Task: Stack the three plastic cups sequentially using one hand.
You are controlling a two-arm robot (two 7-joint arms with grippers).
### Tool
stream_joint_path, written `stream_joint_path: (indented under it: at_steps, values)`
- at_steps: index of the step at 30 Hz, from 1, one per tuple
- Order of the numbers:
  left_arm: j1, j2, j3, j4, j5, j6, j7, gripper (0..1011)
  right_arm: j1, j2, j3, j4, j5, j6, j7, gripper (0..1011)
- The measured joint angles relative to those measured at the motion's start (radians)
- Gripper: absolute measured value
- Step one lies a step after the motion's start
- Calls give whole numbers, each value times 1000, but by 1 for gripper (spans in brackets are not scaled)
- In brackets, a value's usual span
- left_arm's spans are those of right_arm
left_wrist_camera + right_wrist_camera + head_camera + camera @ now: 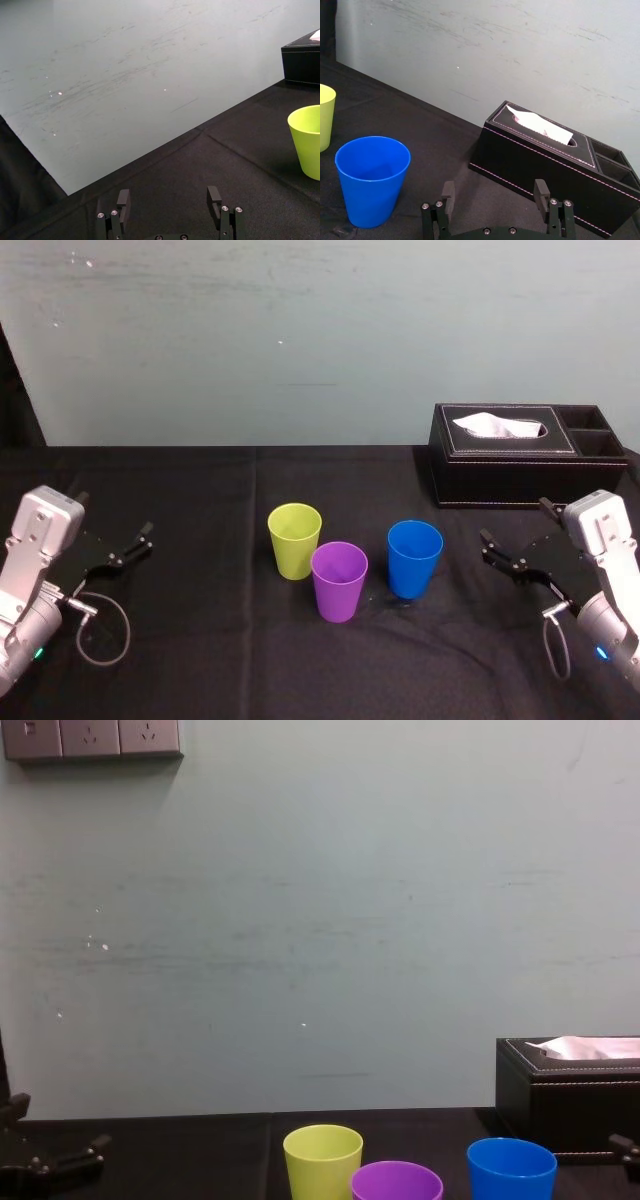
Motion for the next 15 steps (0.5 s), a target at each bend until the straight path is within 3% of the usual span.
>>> stream_joint_path:
  at_steps: [15]
  values:
    - [0,0,0,0,0,0,0,1000,0,0,0,0,0,0,0,1003]
